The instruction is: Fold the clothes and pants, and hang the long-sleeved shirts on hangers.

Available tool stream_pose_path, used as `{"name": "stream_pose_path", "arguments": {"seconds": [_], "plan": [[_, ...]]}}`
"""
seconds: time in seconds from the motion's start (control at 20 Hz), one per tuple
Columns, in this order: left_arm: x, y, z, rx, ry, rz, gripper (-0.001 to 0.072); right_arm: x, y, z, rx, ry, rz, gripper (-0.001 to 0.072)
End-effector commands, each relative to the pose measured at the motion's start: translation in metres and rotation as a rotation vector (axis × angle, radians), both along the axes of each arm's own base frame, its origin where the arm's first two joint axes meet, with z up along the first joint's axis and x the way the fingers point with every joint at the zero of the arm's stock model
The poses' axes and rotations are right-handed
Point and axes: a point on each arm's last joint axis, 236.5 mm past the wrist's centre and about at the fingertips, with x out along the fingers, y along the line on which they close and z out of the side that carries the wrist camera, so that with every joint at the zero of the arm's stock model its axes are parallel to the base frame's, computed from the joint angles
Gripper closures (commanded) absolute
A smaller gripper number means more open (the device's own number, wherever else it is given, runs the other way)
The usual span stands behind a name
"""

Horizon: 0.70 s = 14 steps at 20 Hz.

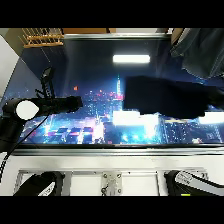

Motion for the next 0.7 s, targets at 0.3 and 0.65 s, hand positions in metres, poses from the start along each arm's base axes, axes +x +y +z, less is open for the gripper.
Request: {"name": "stream_pose_path", "arguments": {"seconds": [0.3,0.65], "plan": [[0.000,0.000,0.000,0.001,-0.001,0.000,0.0703,-0.153,-0.064,-0.041,0.099,0.155,-0.577,0.0702],[0.000,0.000,0.000,0.002,-0.003,0.000,0.0702,-0.175,-0.016,-0.083,0.215,0.270,-0.547,0.0687]]}}
